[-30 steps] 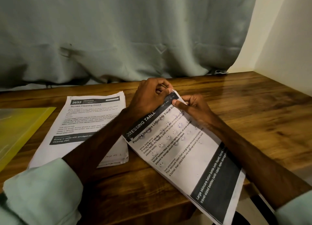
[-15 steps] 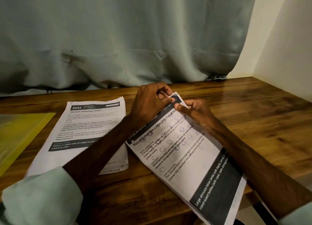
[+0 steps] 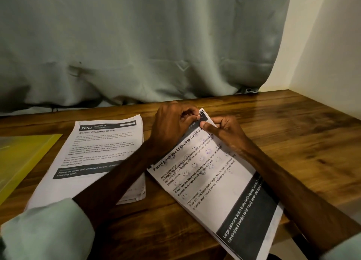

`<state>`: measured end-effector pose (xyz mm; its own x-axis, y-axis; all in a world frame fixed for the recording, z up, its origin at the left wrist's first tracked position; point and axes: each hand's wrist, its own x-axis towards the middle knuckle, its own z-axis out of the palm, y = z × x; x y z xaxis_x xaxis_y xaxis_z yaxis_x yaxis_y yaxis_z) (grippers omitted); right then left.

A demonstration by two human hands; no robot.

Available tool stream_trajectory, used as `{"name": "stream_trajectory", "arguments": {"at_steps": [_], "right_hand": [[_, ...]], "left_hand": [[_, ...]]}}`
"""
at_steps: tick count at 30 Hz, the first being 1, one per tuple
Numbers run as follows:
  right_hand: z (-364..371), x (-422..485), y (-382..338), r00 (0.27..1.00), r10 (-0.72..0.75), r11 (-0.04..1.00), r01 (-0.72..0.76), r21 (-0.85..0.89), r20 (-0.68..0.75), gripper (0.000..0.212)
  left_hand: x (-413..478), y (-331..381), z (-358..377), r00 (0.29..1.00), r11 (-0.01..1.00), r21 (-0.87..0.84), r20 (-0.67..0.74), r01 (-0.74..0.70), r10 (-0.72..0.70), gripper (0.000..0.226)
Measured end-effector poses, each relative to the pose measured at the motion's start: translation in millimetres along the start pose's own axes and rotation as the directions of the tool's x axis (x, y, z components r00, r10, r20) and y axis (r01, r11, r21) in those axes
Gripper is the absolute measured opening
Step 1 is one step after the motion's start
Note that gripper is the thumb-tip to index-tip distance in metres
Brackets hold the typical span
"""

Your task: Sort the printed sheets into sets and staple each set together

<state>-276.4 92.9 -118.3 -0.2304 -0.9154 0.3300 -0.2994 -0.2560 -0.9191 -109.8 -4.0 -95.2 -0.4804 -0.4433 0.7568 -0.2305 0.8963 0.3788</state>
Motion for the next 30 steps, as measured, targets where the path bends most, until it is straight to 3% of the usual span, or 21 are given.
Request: {"name": "stream_trajectory", "arguments": {"at_steps": [4,8,11,22,24,27,30], "right_hand": [[-0.6,2.1,1.8,1.000,0.007,1.000,-0.007,0.016,-0.009,0.011],[-2.3,4.1,5.0,1.000,-0.002,0.999,0.003,0.038,-0.031,0.013],[-4.6,5.5,7.5,0.999,-0.015,1.000,0.015,0.019,-0.038,0.017],[-6.3,4.6,10.3,0.998,-0.061,0.997,0.061,-0.036,0.017,0.018],[-6.3,3.7,9.3,0.998,-0.065,0.998,0.065,-0.026,0.019,0.017],[-6.0,2.5,7.8,0.997,-0.071,0.998,0.071,0.001,0.034,0.017],[-5.9,0.9,6.2,0.996,-0.071,0.997,0.070,0.015,0.060,0.014]], "left_hand": [[-3.0,-6.9,6.0,0.987,0.975,0.169,-0.033,-0.147,0.155,0.006],[-4.1,-10.1,10.0,0.958,0.942,0.203,-0.057,-0.266,0.283,0.007],[-5.3,-10.7,13.3,0.953,0.934,0.212,-0.039,-0.287,0.301,0.005],[-1.0,-5.6,6.9,1.000,0.999,0.038,0.003,-0.017,0.017,0.018],[2.7,-4.6,3.6,0.999,0.998,-0.032,0.005,0.050,-0.050,0.024],[7.2,-4.4,-0.6,0.978,0.965,-0.181,0.122,0.188,-0.168,0.024],[7.7,-2.9,-1.2,0.970,0.929,-0.295,0.161,0.225,-0.184,0.018]]}}
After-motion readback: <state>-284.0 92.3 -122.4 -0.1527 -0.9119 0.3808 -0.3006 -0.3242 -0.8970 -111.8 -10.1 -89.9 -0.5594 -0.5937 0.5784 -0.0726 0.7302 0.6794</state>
